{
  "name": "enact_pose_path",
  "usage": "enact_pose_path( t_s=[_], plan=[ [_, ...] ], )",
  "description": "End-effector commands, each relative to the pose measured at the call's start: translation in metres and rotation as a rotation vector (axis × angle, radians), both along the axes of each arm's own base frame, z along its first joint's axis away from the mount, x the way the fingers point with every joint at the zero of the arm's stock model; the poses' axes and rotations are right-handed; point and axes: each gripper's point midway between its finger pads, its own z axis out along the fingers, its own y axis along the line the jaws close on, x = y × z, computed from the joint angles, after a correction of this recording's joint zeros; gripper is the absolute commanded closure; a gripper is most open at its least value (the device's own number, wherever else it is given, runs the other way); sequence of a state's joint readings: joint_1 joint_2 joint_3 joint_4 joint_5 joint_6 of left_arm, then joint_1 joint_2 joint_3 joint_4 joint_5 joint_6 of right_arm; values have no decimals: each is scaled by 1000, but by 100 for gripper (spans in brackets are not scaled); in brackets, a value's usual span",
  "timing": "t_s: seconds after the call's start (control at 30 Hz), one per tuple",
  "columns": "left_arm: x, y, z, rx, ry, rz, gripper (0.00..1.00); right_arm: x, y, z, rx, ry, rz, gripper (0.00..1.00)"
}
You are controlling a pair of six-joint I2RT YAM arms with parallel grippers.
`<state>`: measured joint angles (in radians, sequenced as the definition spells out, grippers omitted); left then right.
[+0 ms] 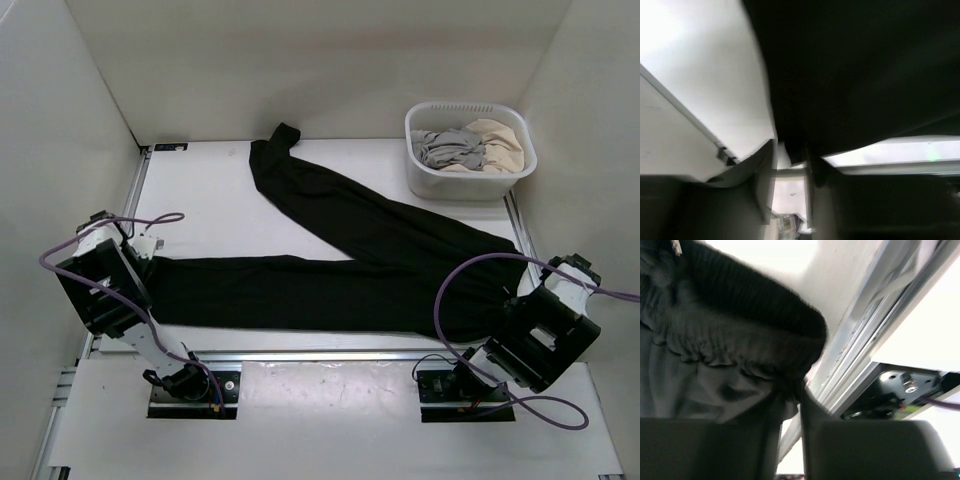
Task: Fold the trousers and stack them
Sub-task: Flatten the trousers out
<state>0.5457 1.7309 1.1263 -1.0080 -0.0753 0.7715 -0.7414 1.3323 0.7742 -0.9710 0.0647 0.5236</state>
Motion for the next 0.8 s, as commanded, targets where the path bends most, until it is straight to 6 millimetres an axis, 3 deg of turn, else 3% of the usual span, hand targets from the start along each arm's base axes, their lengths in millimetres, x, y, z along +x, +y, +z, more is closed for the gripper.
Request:
enact_pose_path(
  t_s=[0.0, 0.1, 0.13, 0.2, 0.23, 0.33, 0.5, 0.53, 0.6, 0.63, 0.73, 0.77],
  plan=[
    [-9, 21, 5, 59, -2, 15, 48, -2, -10, 4, -34, -3, -2, 73],
    [6, 23, 17, 14, -70, 13, 31, -1, -15, 7, -48, -4, -11, 36],
    [9, 21, 24, -6, -80, 12, 18, 1, -17, 8, -54, -11, -11, 20],
    [35, 29, 43, -1, -168, 18, 17, -2, -14, 6, -46, -2, -11, 15],
    [45, 30, 42, -20, -185, 31, 17, -3, -11, 3, -38, -10, -11, 13],
    [82, 22, 42, -115, -274, 43, 17, -2, -11, -1, -37, -9, -11, 13],
    [130, -21, 17, -291, -346, -11, 14, -4, 1, -19, 26, 5, -44, 13],
    [123, -27, -2, -292, -300, -17, 14, -3, 0, -22, 28, 8, -44, 15],
    [120, -28, -22, -262, -264, -21, 14, -3, 2, -26, 20, 27, -24, 17],
    [116, -24, -33, -237, -248, -19, 23, -6, -1, -26, 3, 43, -23, 18],
    [108, -22, -56, -230, -181, 22, 54, -8, -2, -29, -20, 62, -26, 40],
    [113, -20, -57, -225, -192, 29, 74, -9, -3, -29, -26, 68, -26, 59]
  ],
)
